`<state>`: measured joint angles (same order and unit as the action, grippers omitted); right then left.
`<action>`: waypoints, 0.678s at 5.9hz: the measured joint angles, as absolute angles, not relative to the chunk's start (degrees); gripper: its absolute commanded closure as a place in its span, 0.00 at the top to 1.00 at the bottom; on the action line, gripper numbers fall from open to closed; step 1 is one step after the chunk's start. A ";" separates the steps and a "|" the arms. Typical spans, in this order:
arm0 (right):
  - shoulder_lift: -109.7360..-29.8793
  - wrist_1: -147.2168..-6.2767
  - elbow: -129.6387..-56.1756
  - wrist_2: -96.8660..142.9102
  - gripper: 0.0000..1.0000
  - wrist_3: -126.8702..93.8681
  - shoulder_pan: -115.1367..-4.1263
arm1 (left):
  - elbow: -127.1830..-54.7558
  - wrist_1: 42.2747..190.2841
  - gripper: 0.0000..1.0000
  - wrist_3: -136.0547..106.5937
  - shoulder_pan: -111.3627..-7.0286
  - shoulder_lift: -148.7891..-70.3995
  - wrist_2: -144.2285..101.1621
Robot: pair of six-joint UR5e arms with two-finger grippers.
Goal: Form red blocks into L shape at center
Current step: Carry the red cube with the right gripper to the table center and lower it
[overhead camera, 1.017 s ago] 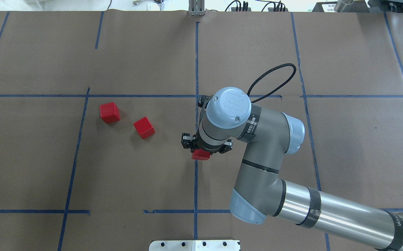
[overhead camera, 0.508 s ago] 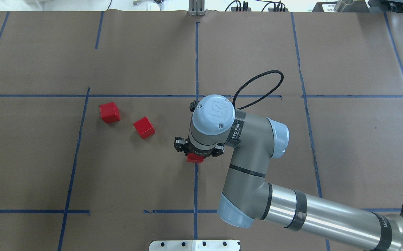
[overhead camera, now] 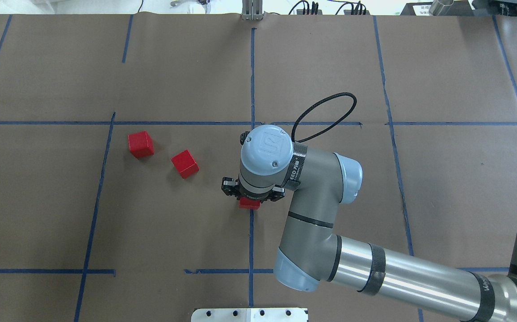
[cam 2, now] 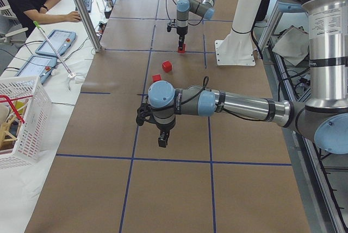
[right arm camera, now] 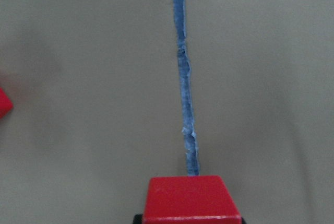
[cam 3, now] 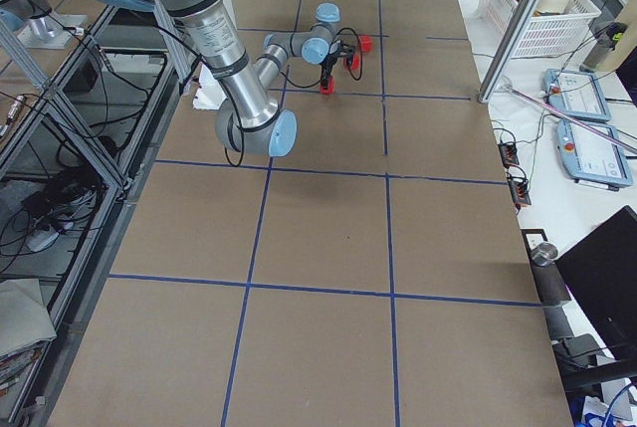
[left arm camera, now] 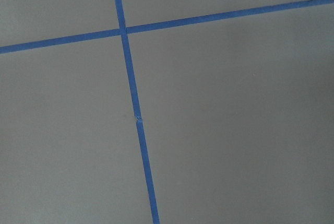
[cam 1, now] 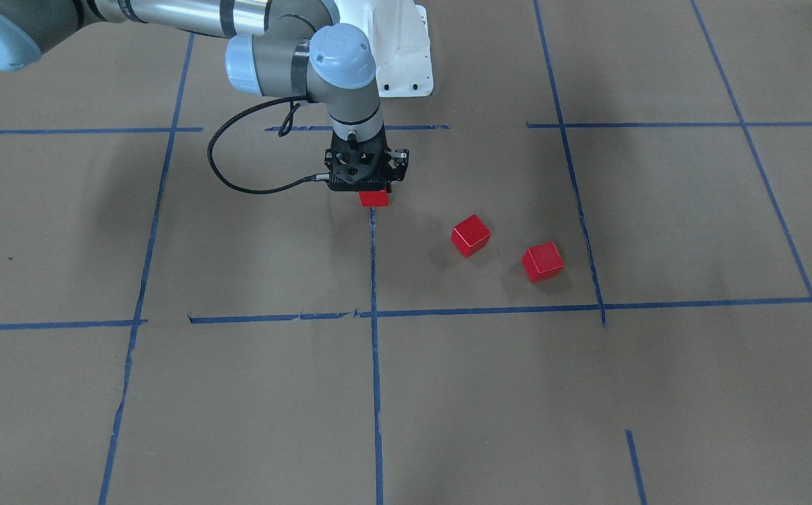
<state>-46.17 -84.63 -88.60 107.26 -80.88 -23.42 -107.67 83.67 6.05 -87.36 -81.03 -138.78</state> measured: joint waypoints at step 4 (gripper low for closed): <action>-46.27 -84.73 -88.39 107.11 0.17 -80.79 -23.30 | -107.74 83.67 1.00 5.90 -87.38 -80.96 -138.78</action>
<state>-46.27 -84.73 -88.39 107.11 -80.79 -23.30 -107.74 83.67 5.90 -87.38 -80.96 -138.78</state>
